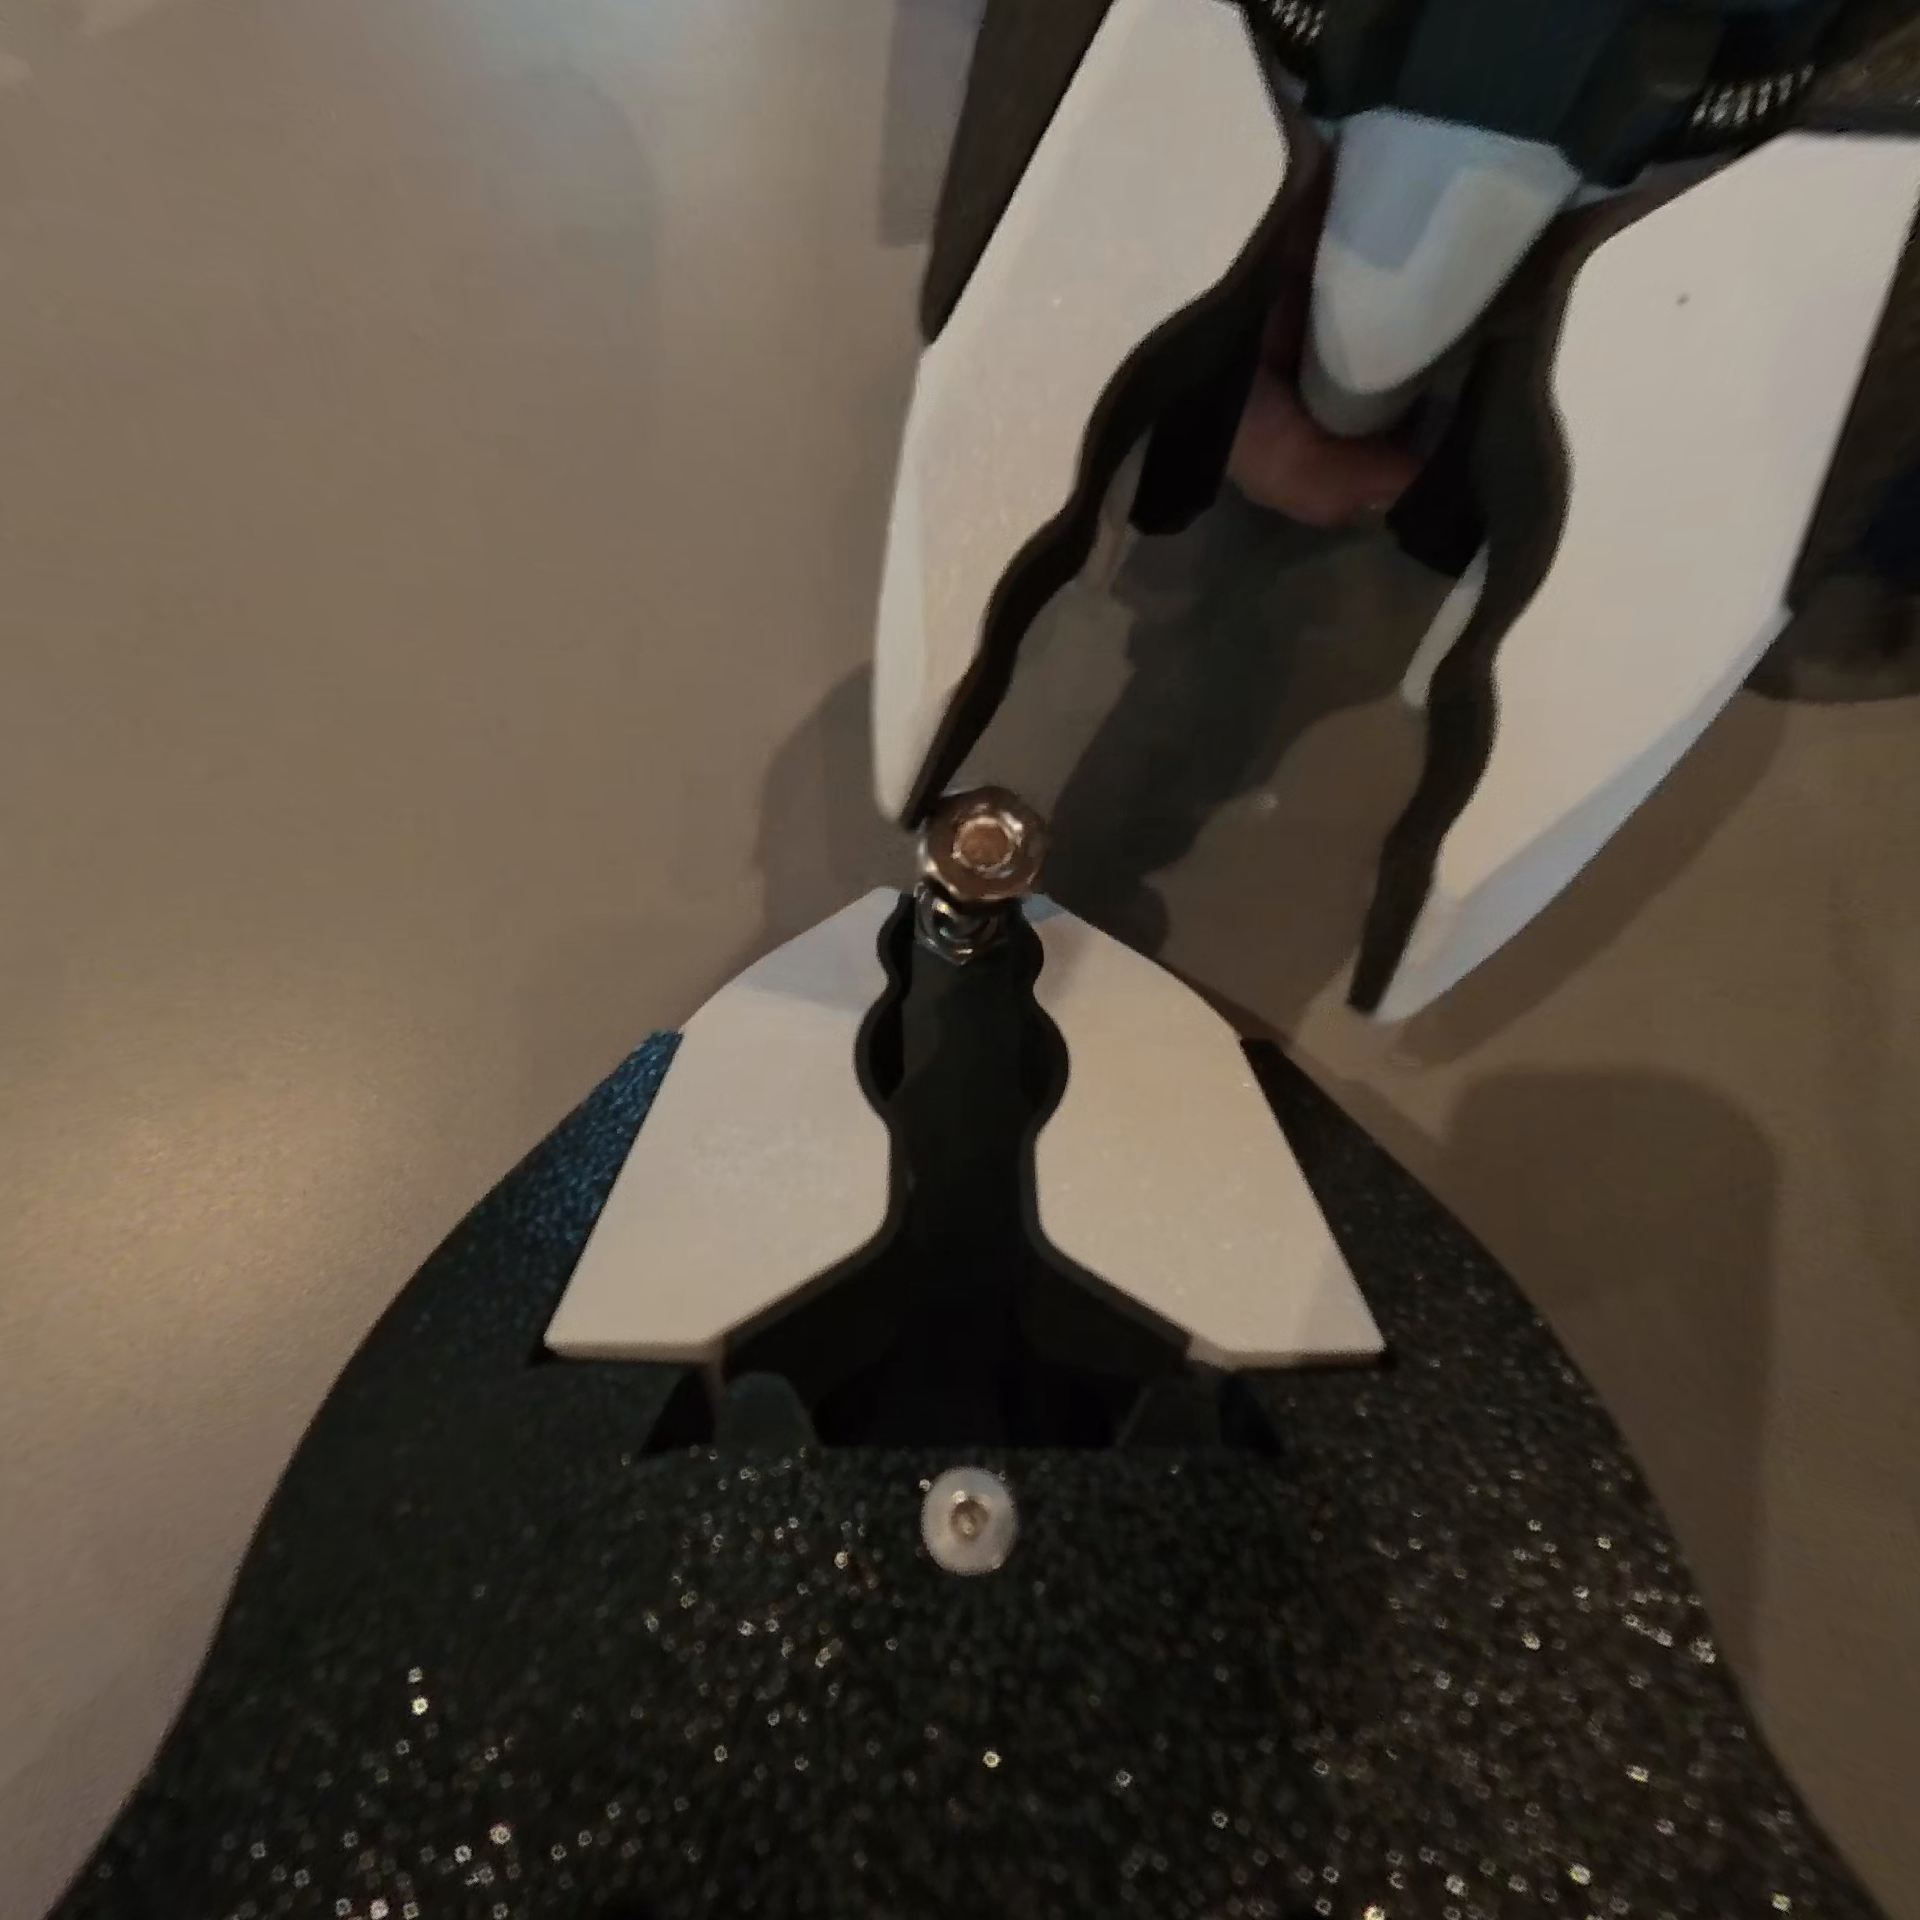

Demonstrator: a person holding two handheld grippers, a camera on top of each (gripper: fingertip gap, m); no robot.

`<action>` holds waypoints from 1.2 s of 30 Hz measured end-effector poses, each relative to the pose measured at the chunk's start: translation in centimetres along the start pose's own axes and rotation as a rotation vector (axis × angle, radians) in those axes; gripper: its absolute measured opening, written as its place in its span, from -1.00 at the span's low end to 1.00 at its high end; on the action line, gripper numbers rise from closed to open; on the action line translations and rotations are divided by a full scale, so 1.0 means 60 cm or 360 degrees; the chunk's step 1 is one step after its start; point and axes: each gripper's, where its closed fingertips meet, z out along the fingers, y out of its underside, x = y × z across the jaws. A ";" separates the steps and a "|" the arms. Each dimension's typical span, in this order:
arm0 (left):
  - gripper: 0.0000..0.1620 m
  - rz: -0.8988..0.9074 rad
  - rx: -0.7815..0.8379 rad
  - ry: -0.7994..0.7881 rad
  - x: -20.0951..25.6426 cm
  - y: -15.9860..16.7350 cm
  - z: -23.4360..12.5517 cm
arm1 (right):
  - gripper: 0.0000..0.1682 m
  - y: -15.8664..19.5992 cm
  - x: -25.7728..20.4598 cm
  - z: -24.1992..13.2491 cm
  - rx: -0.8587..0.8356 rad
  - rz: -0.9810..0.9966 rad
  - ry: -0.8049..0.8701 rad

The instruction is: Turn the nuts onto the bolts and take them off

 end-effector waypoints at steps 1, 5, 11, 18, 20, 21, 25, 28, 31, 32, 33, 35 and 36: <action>-0.79 -0.0001 0.0000 0.0001 0.000 0.000 0.000 | -0.26 0.003 -0.003 -0.005 0.0000 0.0003 -0.0006; -0.79 -0.0004 0.0001 0.0004 0.000 0.000 0.000 | -0.48 0.014 -0.034 -0.028 0.0008 -0.0029 -0.0142; -0.80 -0.0001 0.0000 0.0002 0.000 0.000 0.000 | -0.40 0.007 -0.005 -0.025 0.0040 0.0072 -0.0017; -0.79 -0.0001 0.0000 0.0001 0.000 0.000 0.000 | -0.29 -0.011 0.015 -0.004 0.0089 0.0132 0.0054; -0.80 0.0000 0.0000 0.0001 0.000 0.000 0.000 | -0.31 -0.005 0.010 0.003 0.0030 0.0121 0.0017; -0.79 0.0000 0.0000 0.0001 0.000 0.000 0.000 | -0.32 -0.003 0.008 0.005 0.0008 0.0107 0.0009; -0.79 0.0002 0.0000 0.0000 0.000 0.000 0.000 | -0.27 0.002 0.002 0.003 -0.0022 0.0040 0.0026; -0.79 -0.0003 0.0001 0.0007 0.000 0.000 0.001 | -0.33 0.015 -0.013 -0.015 -0.0044 -0.0015 -0.0041; -0.79 0.0000 0.0000 0.0004 0.000 0.000 0.001 | -0.51 0.027 -0.034 -0.029 -0.0070 -0.0008 -0.0176; -0.79 0.0001 0.0000 0.0003 0.000 0.000 0.001 | -0.50 0.026 -0.033 -0.030 -0.0065 0.0000 -0.0177; -0.79 0.0000 0.0000 0.0003 0.000 0.000 0.001 | -0.47 0.024 -0.028 -0.030 -0.0051 0.0022 -0.0157; -0.80 0.0000 0.0000 0.0003 0.000 0.000 0.001 | -0.37 0.018 -0.014 -0.027 -0.0025 0.0080 -0.0110; -0.80 0.0001 0.0000 0.0003 0.000 0.000 0.001 | -0.34 0.015 -0.005 -0.025 -0.0011 0.0103 -0.0072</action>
